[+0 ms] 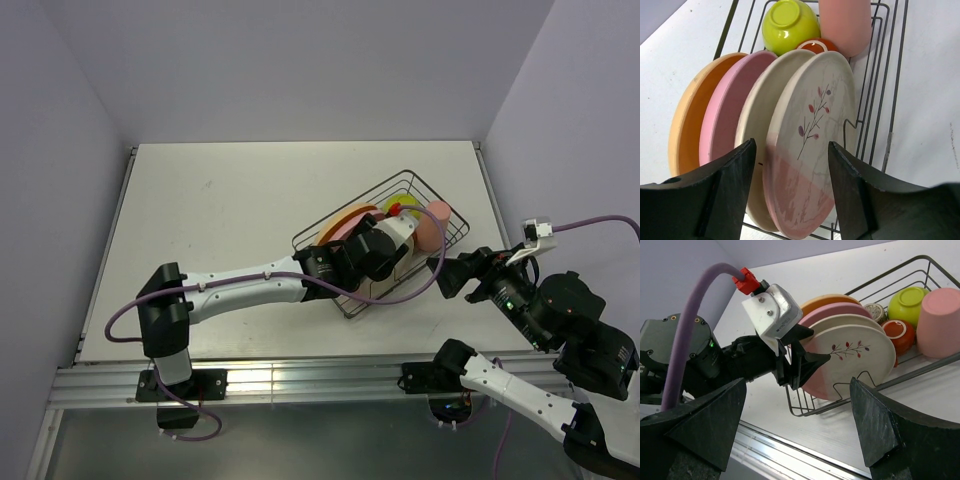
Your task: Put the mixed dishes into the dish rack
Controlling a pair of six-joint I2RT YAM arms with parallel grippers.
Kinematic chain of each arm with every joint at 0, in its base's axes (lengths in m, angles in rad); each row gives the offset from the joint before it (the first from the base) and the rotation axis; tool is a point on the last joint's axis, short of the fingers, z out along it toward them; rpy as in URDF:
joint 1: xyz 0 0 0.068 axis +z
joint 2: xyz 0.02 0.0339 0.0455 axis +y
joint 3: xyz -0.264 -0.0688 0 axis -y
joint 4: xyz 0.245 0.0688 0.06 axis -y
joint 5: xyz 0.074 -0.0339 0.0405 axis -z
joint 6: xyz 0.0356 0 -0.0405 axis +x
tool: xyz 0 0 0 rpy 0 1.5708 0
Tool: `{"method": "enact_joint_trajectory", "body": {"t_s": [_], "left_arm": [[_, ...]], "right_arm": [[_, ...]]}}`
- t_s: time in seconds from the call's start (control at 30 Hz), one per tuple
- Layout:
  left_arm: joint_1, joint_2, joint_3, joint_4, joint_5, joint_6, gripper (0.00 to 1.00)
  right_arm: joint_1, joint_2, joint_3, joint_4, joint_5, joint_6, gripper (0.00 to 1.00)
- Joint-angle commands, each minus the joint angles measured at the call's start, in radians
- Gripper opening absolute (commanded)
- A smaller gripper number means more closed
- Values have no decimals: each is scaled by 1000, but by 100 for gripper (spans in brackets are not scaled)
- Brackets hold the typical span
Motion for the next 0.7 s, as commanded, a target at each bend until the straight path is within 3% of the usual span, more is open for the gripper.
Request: {"method": "enact_joint_trajectory", "body": {"t_s": [0.0, 0.37, 0.4, 0.47, 0.67], "left_arm": [[-6, -83, 14, 50, -43, -21, 65], [-8, -318, -82, 61, -144, -127, 75], [-8, -339, -91, 61, -159, -153, 83], [-6, -399, -127, 62, -176, -180, 90], [10, -560, -284, 65, -182, -291, 96]], "right_arm": [[-2, -1, -7, 26, 1, 5, 91], [-2, 79, -56, 7, 81, 43, 92], [-2, 88, -71, 7, 90, 48, 92], [-2, 116, -102, 9, 110, 62, 92], [-2, 136, -251, 113, 92, 97, 92]]}}
